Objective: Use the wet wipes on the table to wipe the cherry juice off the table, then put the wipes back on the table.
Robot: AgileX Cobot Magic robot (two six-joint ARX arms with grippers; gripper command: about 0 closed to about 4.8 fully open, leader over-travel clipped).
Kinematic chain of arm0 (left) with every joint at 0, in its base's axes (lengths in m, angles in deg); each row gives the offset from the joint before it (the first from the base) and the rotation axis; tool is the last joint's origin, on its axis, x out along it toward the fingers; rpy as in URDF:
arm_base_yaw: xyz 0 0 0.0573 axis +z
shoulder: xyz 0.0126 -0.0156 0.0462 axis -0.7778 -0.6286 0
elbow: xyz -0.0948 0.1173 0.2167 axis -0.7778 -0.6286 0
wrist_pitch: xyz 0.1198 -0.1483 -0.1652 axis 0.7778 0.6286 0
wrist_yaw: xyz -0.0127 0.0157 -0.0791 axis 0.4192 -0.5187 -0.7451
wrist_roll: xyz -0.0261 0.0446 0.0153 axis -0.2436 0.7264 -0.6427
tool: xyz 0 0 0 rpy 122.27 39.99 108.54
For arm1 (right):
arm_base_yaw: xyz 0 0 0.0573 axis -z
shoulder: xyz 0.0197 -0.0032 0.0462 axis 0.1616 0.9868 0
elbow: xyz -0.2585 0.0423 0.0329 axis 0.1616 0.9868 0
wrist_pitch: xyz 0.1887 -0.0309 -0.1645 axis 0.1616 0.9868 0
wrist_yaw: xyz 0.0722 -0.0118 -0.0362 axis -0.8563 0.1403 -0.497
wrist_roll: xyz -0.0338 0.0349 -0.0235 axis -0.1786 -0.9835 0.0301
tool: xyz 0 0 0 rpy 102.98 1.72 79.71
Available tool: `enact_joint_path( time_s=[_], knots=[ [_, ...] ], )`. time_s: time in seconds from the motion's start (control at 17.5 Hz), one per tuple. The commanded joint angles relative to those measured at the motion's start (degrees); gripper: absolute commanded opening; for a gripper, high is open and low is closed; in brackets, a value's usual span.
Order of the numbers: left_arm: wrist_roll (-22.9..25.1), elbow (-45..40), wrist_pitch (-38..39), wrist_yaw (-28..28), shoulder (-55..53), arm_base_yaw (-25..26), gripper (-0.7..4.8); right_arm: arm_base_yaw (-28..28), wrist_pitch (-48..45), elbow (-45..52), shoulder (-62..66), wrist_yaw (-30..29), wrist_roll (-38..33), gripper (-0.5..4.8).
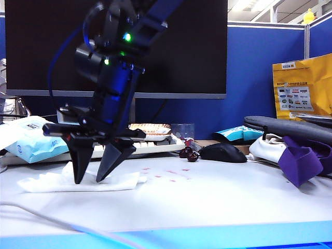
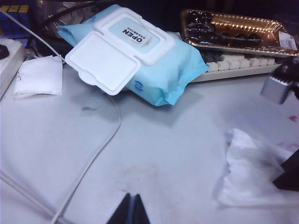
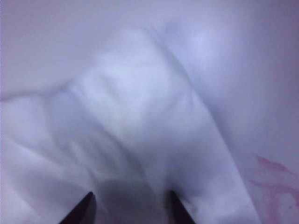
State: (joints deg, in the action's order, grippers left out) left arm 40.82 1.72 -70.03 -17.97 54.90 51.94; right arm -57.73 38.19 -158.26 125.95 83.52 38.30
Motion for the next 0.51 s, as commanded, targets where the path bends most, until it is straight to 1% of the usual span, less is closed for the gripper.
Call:
enact_joint_path(
  time_s=[0.06,0.11,0.17,0.23,0.29,0.4,0.51],
  knots=[
    [0.0,-0.3,0.7,-0.2,0.2,0.0,-0.04,0.0,1.4,-0.1,1.6,0.1,0.1,2.12],
    [0.0,-0.3,0.6,-0.2,0.2,0.0,-0.04,-0.1,2.1,-0.1,2.0,0.1,0.3,2.09],
    [0.0,-0.3,0.6,-0.2,0.2,0.0,-0.04,-0.1,2.6,-0.1,2.0,0.4,0.3,1.63],
    [0.0,-0.3,0.6,-0.2,0.2,0.0,-0.04,-0.1,3.0,-0.1,2.0,1.0,0.3,0.65],
    [0.0,-0.3,0.6,-0.2,0.2,0.0,-0.04,-0.1,3.5,-0.1,2.0,2.3,0.3,-0.05],
    [0.0,-0.3,0.6,-0.2,0.2,0.0,-0.04,0.6,5.6,-0.1,2.0,7.6,0.3,-0.01],
    [0.0,-0.3,0.6,-0.2,0.2,0.0,-0.04,1.7,7.2,-0.1,2.0,8.9,0.3,-0.01]
  ],
)
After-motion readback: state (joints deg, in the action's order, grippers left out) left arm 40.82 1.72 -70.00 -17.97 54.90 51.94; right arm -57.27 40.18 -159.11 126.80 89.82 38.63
